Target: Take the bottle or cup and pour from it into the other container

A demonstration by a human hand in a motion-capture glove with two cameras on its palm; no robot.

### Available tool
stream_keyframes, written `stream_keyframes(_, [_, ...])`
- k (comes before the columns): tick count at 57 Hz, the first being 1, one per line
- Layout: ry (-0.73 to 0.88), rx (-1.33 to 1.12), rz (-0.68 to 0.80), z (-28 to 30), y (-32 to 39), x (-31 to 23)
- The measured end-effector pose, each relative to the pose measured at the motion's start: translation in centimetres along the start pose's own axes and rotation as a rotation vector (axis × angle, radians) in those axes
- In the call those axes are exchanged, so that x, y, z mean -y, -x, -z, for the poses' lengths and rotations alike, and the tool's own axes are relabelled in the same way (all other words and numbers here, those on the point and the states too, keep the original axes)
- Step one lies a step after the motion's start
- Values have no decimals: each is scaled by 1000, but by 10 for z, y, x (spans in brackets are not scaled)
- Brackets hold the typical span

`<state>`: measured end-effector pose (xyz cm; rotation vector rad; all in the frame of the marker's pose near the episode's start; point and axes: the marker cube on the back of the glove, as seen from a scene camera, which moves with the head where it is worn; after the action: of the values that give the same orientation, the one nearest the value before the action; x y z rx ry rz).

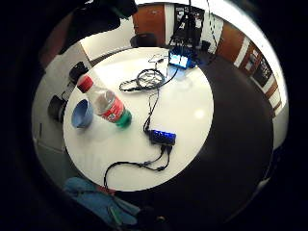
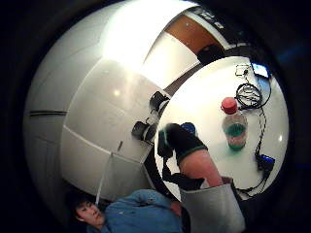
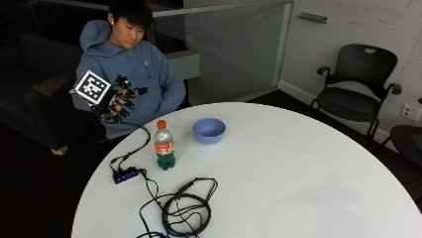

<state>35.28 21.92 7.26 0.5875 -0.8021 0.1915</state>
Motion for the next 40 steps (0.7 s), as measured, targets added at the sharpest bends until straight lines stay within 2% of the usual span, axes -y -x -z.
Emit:
stream_keyframes(5, [-137, 20, -106, 0, -12, 16])
stream_keyframes(11, [29, 71, -94, 7, -25, 0])
stream_keyframes(15, [-5, 95, -140, 6, -31, 3])
stream_keyframes(19, [-37, 125, -122, 6, -42, 15])
stream_keyframes(25, [71, 168, -64, 4, -53, 5])
stream_keyframes(40, [181, 242, -109, -25, -73, 8])
